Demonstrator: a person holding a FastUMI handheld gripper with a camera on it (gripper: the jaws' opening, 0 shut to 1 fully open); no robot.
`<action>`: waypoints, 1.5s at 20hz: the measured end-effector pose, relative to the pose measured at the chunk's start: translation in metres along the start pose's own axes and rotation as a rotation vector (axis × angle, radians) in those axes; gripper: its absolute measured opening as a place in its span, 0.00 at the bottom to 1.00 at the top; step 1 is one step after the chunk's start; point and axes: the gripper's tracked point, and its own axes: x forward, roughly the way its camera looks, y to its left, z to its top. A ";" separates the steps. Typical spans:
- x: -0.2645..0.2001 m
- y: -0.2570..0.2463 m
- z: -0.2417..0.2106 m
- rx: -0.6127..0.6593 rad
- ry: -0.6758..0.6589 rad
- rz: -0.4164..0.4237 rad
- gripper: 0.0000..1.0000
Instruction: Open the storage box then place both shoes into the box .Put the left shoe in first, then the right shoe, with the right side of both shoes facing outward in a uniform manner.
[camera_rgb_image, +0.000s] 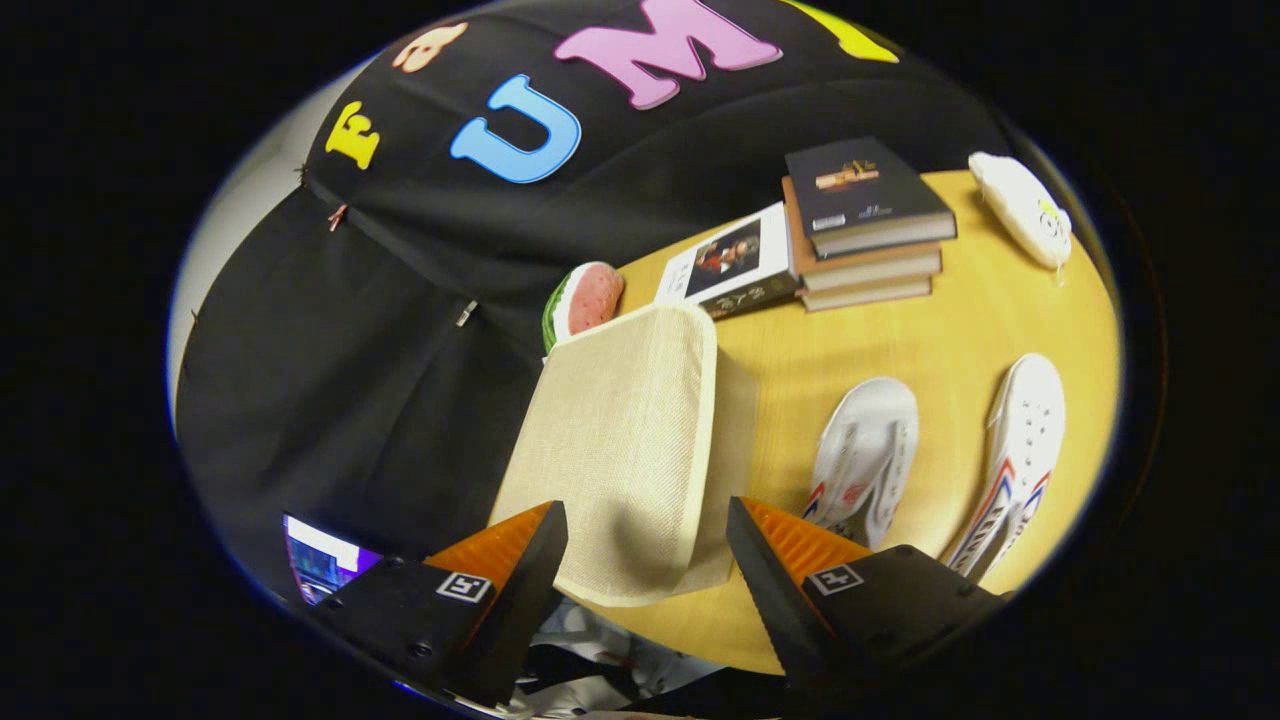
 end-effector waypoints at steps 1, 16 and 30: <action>0.006 -0.009 -0.005 0.037 0.023 -0.002 0.98; 0.026 -0.008 -0.029 0.299 0.158 0.008 0.55; 0.005 0.055 -0.008 0.125 0.079 0.012 0.05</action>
